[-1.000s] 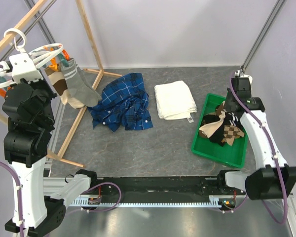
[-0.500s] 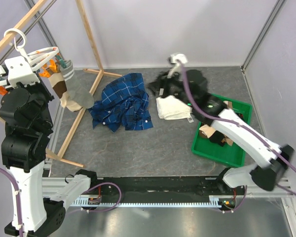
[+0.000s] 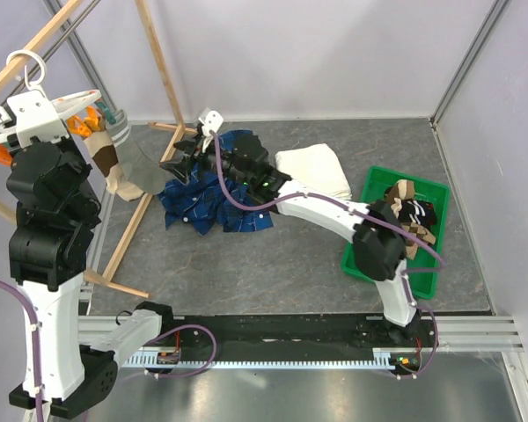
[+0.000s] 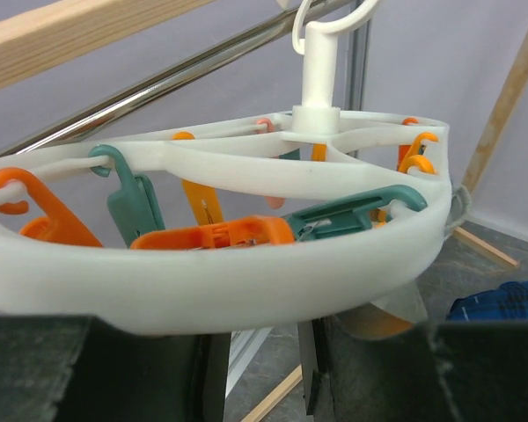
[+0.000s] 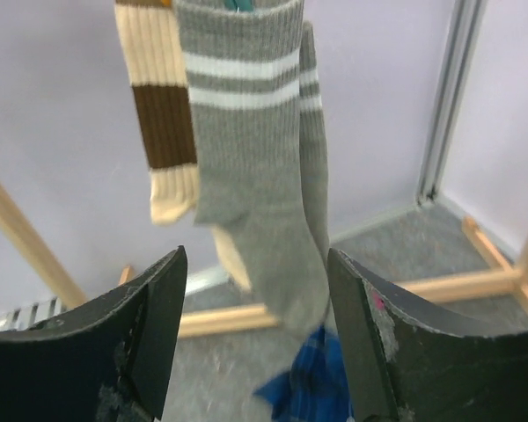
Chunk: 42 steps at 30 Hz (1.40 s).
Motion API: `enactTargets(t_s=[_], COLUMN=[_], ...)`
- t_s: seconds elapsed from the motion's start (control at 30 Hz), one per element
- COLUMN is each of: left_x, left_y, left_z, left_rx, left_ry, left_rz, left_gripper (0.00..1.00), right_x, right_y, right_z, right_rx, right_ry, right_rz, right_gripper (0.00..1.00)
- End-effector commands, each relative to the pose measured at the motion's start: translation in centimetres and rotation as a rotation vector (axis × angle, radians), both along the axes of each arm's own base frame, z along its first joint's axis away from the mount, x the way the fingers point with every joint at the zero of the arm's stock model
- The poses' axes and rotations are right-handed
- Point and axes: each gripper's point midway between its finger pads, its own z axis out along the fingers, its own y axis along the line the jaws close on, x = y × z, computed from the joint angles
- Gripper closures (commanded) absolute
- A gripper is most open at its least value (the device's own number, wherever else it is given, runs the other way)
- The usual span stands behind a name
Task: Remove the socks clipped to the hanger
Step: Remove the sock from the hanger.
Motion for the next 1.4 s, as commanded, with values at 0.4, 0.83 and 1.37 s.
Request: enactTargets(t_s=[0.4, 0.83, 1.37], left_x=[-0.1, -0.2, -0.1], left_y=[0.0, -0.5, -0.9], left_z=[2.2, 1.9, 2.3], left_rx=[-0.035, -0.063, -0.078], left_ry=[-0.103, -0.133, -0.154], left_rz=[0.002, -0.038, -0.064], left_gripper=[0.58, 0.58, 0.58], right_x=[-0.1, 1.9, 4.5], right_y=[7.7, 9.6, 9.5], right_z=[2.0, 2.2, -0.1], right_rx=[0.272, 0.389, 0.437], right_ry=[-0.312, -0.185, -0.123], right_rz=[0.121, -0.226, -0.362], right_gripper=[0.17, 0.15, 0.92])
